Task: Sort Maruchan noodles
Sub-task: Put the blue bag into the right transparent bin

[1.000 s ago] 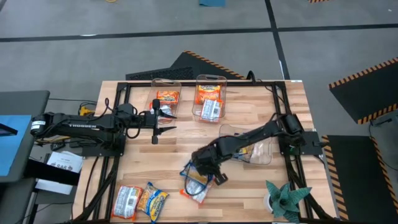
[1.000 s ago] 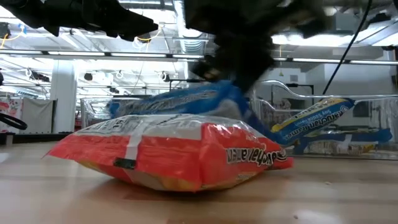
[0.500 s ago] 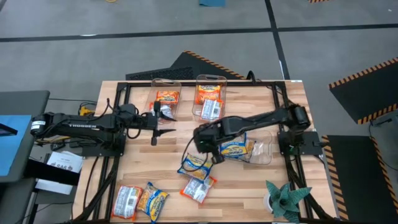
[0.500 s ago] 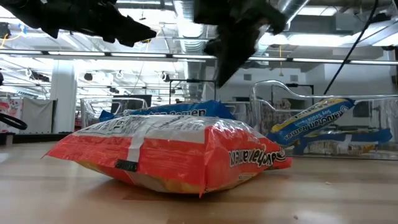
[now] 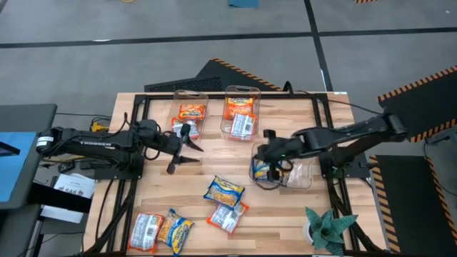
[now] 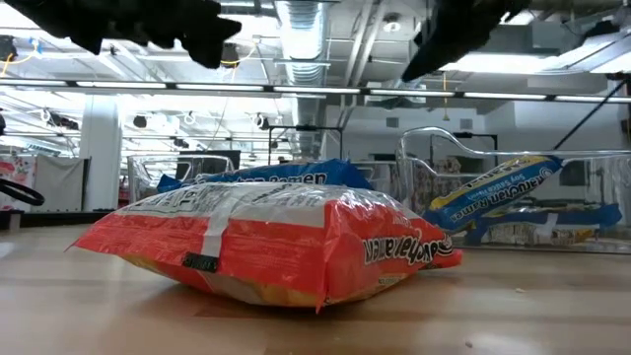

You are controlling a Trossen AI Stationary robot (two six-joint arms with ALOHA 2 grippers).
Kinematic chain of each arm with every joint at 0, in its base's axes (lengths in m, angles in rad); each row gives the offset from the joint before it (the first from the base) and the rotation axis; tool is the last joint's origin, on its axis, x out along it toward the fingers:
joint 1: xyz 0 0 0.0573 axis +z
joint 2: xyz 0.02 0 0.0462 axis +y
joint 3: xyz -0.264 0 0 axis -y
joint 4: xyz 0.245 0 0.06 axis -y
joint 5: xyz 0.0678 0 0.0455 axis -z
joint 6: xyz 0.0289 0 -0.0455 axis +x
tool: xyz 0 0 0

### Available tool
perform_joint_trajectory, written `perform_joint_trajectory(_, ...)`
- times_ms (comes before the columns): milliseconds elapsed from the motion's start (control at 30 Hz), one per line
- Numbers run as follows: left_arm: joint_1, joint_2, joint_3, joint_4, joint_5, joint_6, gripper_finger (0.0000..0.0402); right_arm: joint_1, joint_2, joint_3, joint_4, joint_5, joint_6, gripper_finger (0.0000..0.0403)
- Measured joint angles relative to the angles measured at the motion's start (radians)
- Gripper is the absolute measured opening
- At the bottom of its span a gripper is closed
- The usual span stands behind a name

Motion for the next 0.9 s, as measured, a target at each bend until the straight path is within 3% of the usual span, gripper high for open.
perform_joint_trajectory(67, -0.056, 0.032, 0.018, -0.017, -0.014, 0.048, 0.0169, 0.009, -0.054, -0.048, 0.053, 0.035, -0.004, 0.0011)
perform_joint_trajectory(167, -0.16, 0.086, 0.022, -0.04, -0.129, 0.187, 0.0169, 0.008, -0.104, -0.083, 0.144, 0.08, -0.034, 0.0012)
perform_joint_trajectory(333, -0.336, 0.197, 0.035, -0.128, -0.416, 0.388, 0.0169, 0.0, -0.117, -0.09, 0.198, 0.104, -0.075, 0.0013)
perform_joint_trajectory(500, -0.494, 0.284, 0.03, -0.226, -0.644, 0.4, 0.0169, -0.004, -0.09, -0.094, 0.214, 0.116, -0.112, 0.0013)
perform_joint_trajectory(700, -0.632, 0.422, 0.032, -0.169, -0.764, 0.417, 0.0173, -0.005, -0.028, -0.088, 0.249, 0.122, -0.117, 0.0014)
perform_joint_trajectory(900, -0.658, 0.574, 0.082, -0.16, -0.831, 0.384, 0.0205, -0.005, 0.001, -0.09, 0.249, 0.123, -0.123, 0.0014)
